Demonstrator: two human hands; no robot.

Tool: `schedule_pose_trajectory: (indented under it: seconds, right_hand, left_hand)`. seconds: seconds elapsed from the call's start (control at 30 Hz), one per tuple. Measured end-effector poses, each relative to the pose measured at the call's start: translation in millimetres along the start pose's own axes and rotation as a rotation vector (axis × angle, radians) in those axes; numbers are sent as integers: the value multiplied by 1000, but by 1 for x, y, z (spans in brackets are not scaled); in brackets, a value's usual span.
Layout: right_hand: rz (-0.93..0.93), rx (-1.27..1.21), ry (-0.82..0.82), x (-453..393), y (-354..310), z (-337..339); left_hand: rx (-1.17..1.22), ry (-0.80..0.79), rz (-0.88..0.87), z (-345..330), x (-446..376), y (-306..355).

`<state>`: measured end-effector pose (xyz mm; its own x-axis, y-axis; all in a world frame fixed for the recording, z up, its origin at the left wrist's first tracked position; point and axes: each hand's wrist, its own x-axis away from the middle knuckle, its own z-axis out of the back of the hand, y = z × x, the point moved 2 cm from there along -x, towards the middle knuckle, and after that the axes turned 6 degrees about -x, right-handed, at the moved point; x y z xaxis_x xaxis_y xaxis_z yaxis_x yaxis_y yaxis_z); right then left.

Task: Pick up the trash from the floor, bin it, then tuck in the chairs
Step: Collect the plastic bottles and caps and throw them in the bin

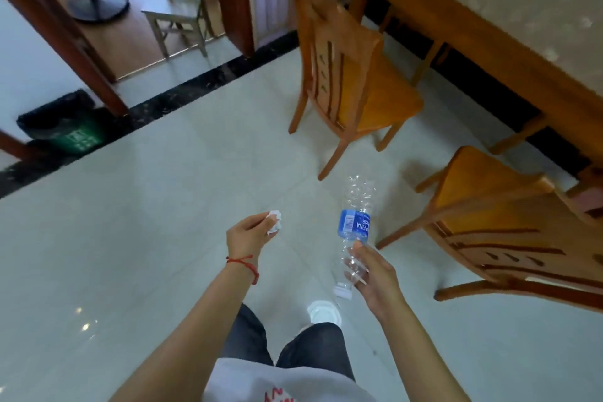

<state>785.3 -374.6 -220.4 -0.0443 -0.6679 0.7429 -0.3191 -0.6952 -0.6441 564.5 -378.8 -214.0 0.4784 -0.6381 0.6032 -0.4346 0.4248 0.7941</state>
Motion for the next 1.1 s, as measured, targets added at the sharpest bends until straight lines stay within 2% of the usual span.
schedule_pose_trajectory:
  seconds: [0.37,0.63,0.77,1.1]
  right_hand:
    - [-88,335,-306,2,61,-213]
    - [-160,485,-438,2,110,-350]
    - [-172,540,-474,-8,116,-406]
    - [-211,600,-558,-85,89,-560]
  left_hand:
    - [178,315,-17,200,-51,48]
    - [322,486,-54,324,-88,82]
    - [352,547,-50,359,-117,100]
    - [414,650,-54,384,-232,177]
